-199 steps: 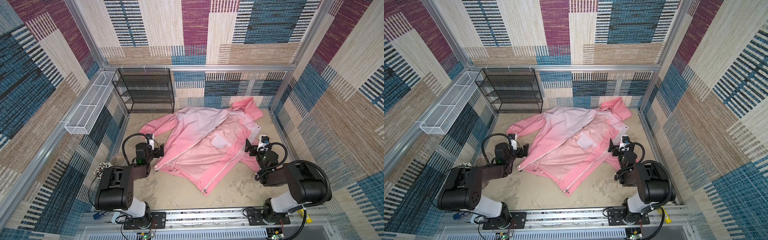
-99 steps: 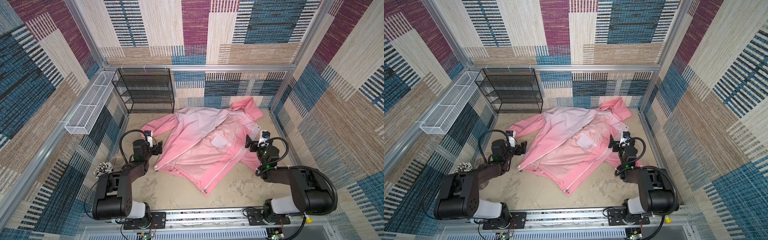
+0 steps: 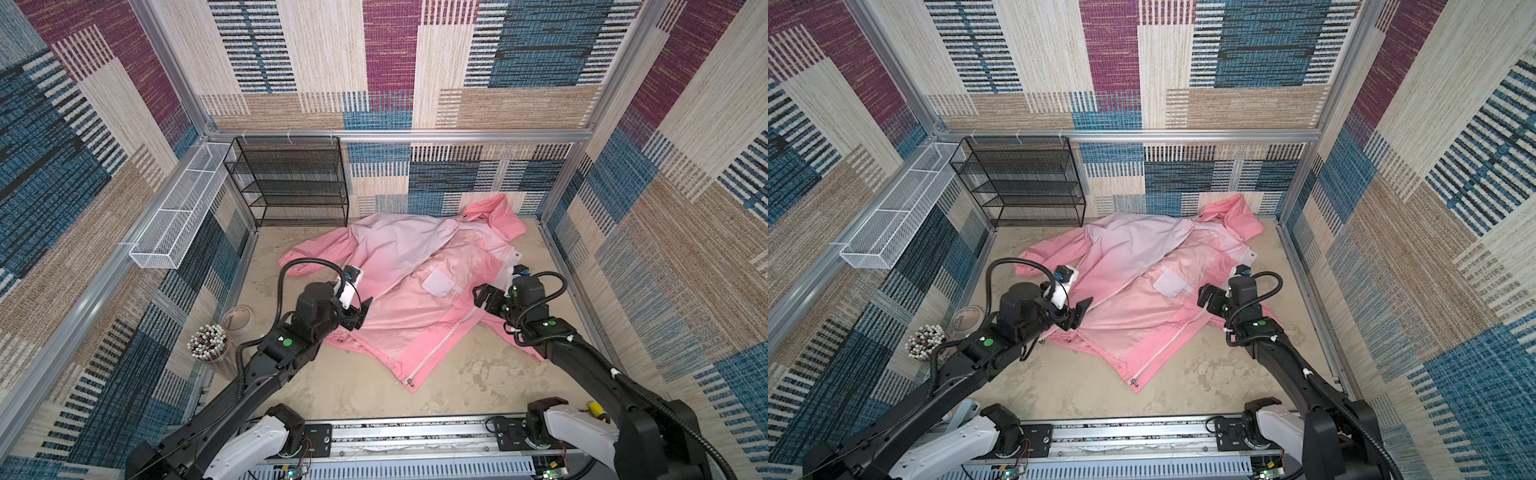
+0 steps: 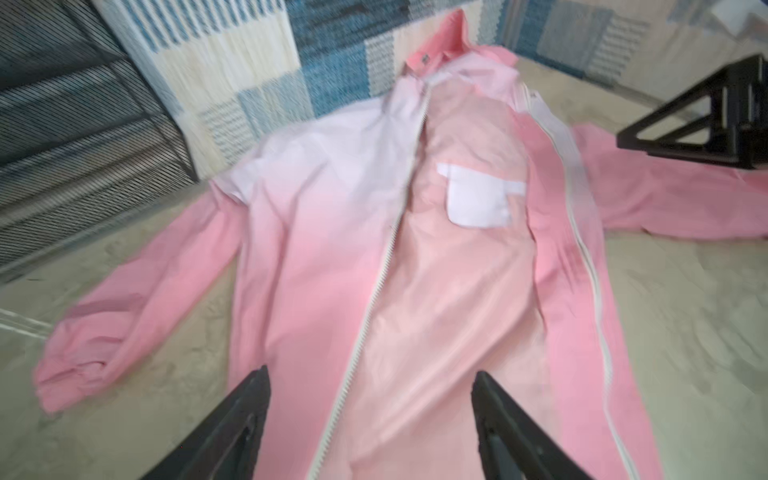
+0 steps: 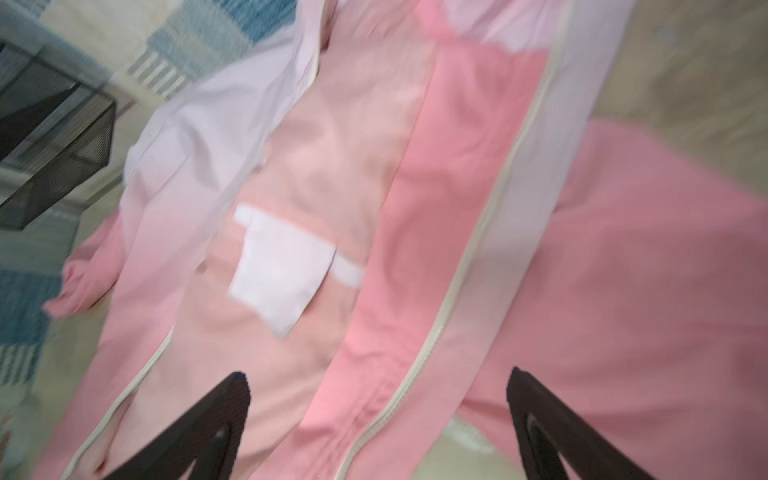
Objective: Zip up the jacket
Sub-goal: 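Reach both grippers to the bottom hems of the two jacket front panels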
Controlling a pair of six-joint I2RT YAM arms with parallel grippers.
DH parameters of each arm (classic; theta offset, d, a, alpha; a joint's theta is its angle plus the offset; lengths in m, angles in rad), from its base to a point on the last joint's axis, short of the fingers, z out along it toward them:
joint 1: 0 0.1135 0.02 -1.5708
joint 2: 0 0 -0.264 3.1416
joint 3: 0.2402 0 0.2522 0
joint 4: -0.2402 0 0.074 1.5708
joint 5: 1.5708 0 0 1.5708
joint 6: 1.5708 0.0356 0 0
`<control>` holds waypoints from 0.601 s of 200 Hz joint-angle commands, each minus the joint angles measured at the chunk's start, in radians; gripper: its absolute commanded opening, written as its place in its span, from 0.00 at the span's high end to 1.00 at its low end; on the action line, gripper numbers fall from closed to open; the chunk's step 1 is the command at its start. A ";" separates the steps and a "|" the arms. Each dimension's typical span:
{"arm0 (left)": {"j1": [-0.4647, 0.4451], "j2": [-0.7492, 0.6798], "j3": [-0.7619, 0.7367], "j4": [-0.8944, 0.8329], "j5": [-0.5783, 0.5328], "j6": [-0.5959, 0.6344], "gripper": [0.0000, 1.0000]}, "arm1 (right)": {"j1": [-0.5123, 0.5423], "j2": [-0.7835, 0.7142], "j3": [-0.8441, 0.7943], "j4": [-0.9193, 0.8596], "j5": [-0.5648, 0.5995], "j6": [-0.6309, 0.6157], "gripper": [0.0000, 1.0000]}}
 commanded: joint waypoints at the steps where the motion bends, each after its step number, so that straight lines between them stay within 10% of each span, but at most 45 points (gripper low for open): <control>1: -0.163 0.053 -0.027 -0.067 -0.154 -0.085 0.22 | 0.079 -0.027 -0.060 -0.062 -0.159 0.249 0.00; 45: -0.308 0.185 -0.027 0.015 -0.166 -0.261 0.24 | 0.187 0.042 -0.150 0.150 -0.334 0.429 0.21; 120: -0.316 0.294 0.008 0.005 -0.064 -0.381 0.27 | 0.211 0.138 -0.142 0.226 -0.292 0.437 0.39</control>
